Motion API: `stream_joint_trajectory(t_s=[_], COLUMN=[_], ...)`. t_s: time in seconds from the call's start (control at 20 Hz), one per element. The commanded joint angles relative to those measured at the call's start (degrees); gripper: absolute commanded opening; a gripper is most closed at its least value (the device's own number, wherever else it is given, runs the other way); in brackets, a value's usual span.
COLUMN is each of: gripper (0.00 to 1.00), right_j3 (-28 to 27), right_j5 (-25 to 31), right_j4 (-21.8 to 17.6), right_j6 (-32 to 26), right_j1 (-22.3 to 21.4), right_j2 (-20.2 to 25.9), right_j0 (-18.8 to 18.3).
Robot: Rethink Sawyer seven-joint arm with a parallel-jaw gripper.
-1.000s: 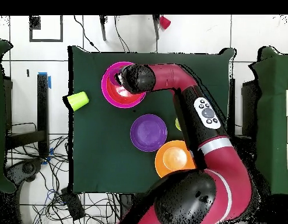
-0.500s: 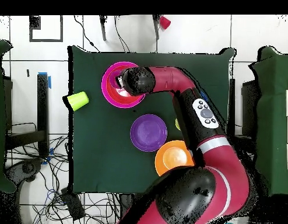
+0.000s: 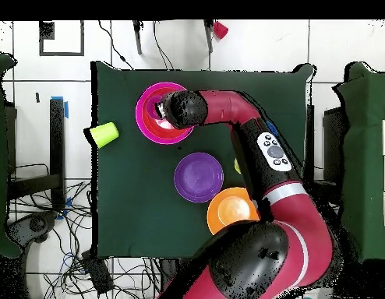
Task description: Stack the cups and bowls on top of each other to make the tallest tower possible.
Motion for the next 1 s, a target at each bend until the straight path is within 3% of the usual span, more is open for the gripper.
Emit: stream_joint_trajectory(t_s=[0.05, 1.0], gripper=[0.00, 0.00], right_j3=[-0.7, -4.2], right_j5=[3.5, 5.0], right_j4=[-4.5, -5.6], right_j6=[-7.8, -11.1], right_j1=[1.6, 5.4], right_j2=[-3.5, -2.9], right_j0=[0.0, -0.6])
